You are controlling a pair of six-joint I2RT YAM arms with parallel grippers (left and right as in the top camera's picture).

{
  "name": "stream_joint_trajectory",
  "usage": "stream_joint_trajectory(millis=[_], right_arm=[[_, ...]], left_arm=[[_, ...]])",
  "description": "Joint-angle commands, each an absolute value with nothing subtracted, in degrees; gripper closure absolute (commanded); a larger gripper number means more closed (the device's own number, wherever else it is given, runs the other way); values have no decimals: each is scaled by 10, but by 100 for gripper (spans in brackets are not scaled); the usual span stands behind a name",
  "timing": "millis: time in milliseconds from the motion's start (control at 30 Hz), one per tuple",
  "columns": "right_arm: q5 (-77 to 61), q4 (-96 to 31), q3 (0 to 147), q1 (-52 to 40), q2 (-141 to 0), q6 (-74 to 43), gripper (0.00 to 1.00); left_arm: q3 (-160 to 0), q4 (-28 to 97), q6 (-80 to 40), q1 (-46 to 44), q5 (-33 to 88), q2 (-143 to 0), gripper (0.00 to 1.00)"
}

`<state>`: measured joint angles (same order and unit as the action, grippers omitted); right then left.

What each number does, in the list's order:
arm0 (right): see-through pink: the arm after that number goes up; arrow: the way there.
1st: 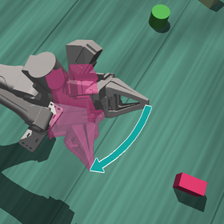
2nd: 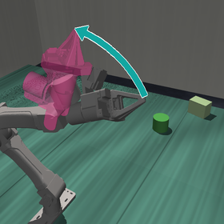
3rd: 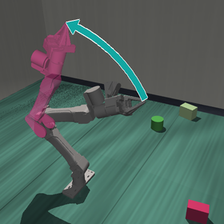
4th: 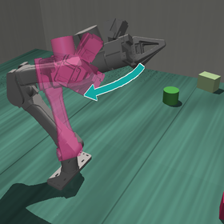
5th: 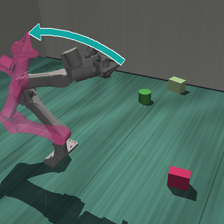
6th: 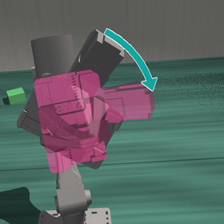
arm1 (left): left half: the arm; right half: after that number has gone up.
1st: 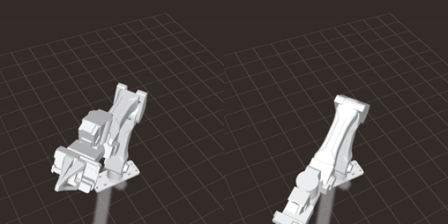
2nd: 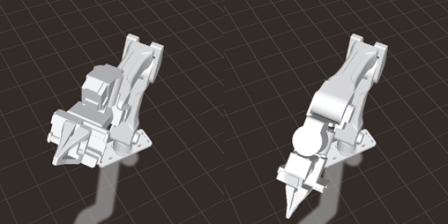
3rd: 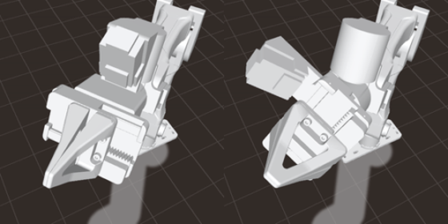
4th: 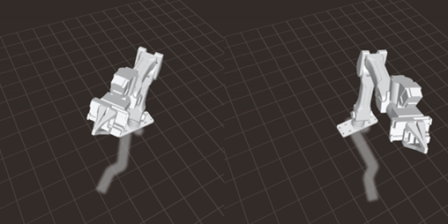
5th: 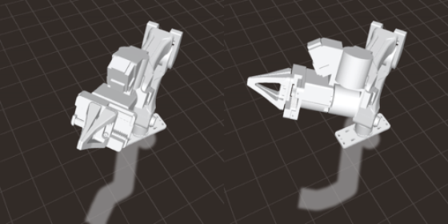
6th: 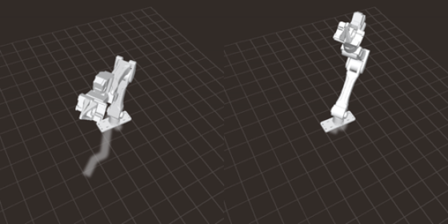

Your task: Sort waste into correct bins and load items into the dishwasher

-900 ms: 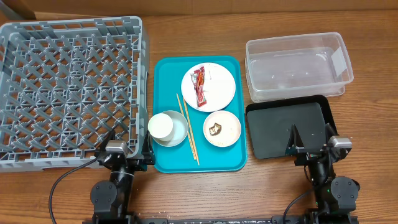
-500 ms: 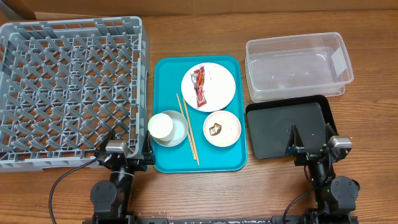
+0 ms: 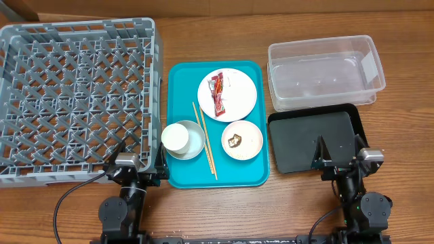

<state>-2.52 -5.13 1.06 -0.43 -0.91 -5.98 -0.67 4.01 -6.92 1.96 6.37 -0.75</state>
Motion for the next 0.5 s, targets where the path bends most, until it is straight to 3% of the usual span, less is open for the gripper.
stream_joint_trajectory(millis=[0,467], right_arm=[[-20,-47,5,-7,-4,-60,0],[-20,-44,5,-7,-4,-60,0]], left_arm=[[-3,39,-64,18,59,-3,0],[-3,39,-64,18,59,-3,0]])
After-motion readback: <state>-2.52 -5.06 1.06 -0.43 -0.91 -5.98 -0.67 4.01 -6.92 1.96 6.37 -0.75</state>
